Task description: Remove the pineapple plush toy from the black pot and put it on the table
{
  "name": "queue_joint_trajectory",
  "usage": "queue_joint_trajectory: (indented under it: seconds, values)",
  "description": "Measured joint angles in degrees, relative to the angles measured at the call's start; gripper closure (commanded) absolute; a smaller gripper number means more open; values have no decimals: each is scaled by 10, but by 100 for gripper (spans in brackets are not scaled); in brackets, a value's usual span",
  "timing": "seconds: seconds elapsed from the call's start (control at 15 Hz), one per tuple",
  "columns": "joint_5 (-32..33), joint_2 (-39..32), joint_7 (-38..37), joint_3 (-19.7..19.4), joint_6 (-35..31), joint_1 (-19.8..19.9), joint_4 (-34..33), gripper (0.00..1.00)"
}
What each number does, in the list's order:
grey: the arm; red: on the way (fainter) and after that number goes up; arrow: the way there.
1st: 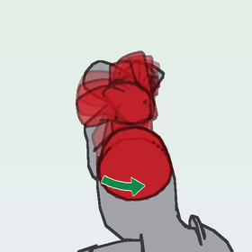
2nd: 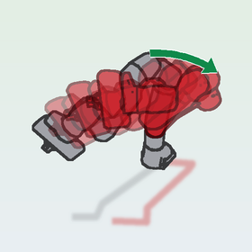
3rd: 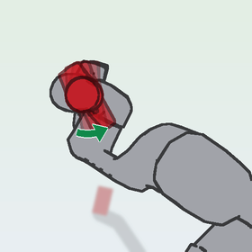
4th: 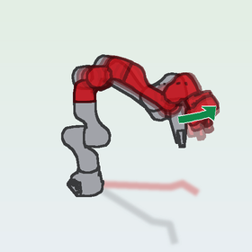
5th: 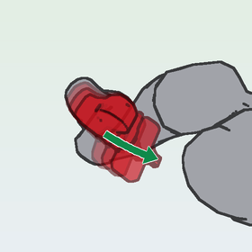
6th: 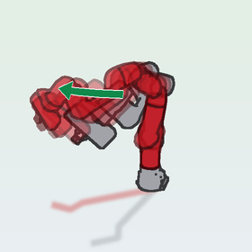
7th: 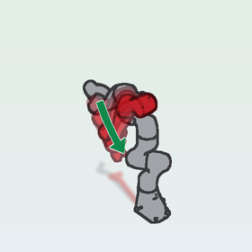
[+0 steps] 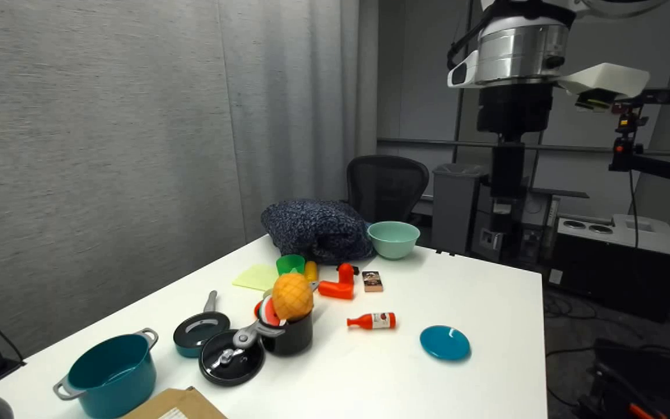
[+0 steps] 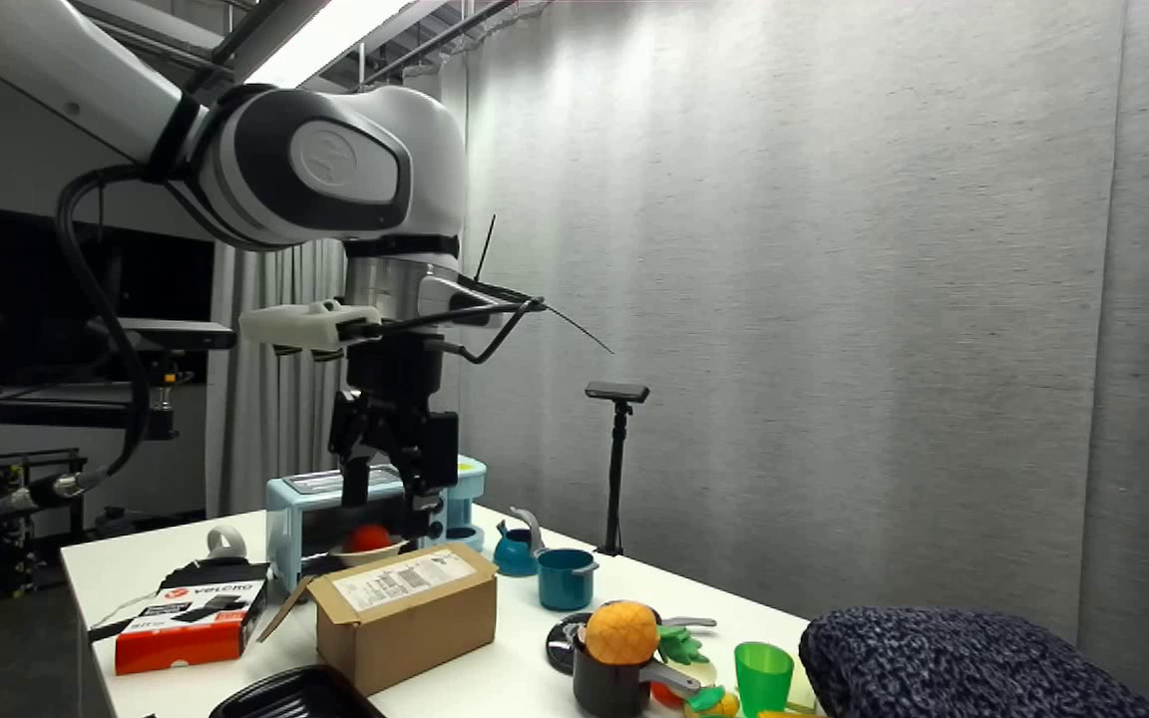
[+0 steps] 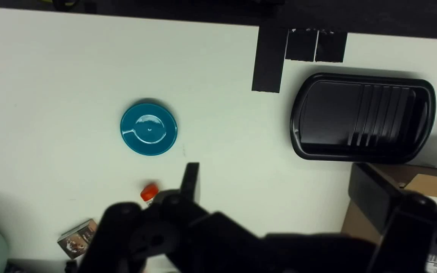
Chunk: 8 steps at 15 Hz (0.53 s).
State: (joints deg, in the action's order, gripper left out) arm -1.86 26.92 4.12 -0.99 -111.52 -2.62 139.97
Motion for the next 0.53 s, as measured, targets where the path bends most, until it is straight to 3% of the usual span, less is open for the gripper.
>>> queue_joint_trajectory:
  seconds: [0.53]
  values:
    - [5, -2, -8, 2, -6, 1, 0, 0]
